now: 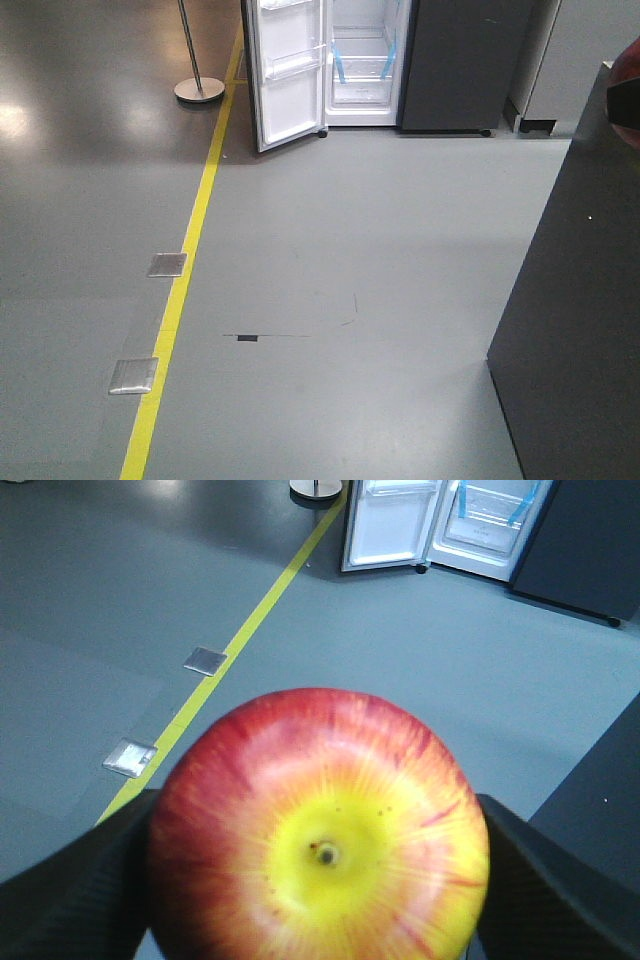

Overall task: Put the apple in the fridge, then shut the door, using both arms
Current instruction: 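Continue driving toward the refrigerator with the apple held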

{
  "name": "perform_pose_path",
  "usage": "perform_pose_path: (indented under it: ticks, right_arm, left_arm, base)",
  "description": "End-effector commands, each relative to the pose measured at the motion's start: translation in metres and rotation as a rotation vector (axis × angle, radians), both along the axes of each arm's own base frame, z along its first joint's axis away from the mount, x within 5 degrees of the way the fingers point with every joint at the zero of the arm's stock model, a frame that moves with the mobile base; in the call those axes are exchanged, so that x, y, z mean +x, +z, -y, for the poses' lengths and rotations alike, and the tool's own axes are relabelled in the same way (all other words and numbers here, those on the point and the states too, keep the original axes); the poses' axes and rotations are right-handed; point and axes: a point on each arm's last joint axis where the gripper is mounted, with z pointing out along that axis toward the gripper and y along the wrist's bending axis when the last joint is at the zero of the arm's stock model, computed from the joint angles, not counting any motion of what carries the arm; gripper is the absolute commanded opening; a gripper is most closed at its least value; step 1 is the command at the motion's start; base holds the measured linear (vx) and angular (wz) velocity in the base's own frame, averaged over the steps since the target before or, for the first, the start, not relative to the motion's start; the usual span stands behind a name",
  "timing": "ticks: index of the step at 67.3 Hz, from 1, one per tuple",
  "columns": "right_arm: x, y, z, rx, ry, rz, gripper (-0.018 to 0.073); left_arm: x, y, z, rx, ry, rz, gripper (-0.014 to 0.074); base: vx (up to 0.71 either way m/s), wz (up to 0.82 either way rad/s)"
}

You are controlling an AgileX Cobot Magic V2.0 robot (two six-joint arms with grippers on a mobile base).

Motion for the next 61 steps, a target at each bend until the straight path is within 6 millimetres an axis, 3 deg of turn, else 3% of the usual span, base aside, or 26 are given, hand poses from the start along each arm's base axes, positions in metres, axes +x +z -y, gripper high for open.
perform_pose_path:
  ticks: [1, 61]
  right_arm:
    - [-0.0025, 0.0144, 0.0011, 0.02, -0.009, 0.108, 0.015]
    - [-0.0025, 0.0144, 0.0011, 0.02, -0.009, 0.108, 0.015]
  left_arm:
    - [-0.0019, 0.0132, 0.002, -0.005, -0.024, 0.1, -0.0006]
    - [-0.0019, 0.0132, 0.002, -0.005, -0.024, 0.1, -0.0006]
  base:
    - [0.11, 0.04]
    - [0.1, 0.05]
